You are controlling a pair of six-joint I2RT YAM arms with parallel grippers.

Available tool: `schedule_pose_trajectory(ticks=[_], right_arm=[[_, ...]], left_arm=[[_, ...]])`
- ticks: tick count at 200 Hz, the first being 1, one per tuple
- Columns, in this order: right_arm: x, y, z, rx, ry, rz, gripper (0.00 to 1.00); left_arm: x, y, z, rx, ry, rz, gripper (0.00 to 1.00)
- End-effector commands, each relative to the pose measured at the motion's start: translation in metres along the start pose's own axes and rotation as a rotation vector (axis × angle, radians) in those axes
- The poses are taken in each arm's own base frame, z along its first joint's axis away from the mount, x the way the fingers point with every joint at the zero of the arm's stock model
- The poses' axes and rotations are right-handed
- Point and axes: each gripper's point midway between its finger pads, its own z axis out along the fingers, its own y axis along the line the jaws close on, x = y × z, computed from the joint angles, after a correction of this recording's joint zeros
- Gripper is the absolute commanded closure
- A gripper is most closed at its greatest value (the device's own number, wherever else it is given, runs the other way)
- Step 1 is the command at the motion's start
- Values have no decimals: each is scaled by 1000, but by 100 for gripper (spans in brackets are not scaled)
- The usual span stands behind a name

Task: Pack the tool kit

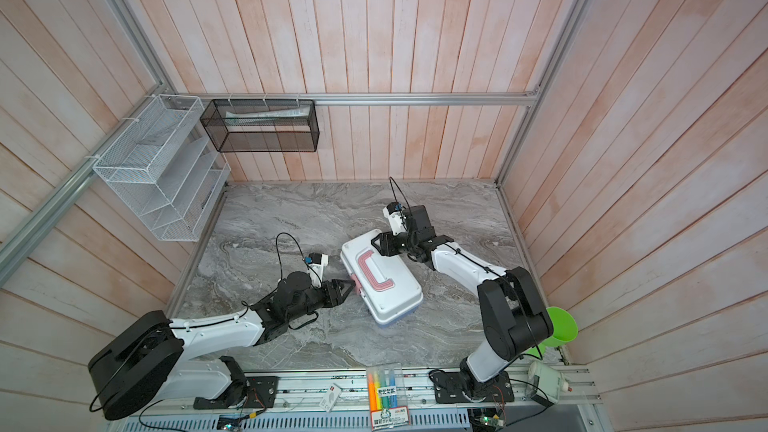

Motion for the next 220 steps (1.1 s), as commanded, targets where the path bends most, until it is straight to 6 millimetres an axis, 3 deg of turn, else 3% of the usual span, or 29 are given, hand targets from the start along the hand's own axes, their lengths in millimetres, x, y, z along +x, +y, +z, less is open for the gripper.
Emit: schedule_pose_trajectory(ticks=[1, 66, 93, 176, 220], right_arm=[[75, -13, 8, 37, 236, 75, 41], [76, -13, 9, 34, 240, 77, 42], [77, -12, 7, 36, 237, 77, 41], [76, -13, 7, 36, 237, 77, 41], [76, -12, 8, 33, 237, 76, 41]], left_arm=[[5, -5, -8, 30, 3, -24, 42], [7, -7, -4, 35, 9, -28, 44], [10, -10, -1, 35, 16, -23, 51], [1, -20, -18, 64, -62, 5, 55], [4, -17, -15, 60, -58, 10, 62]])
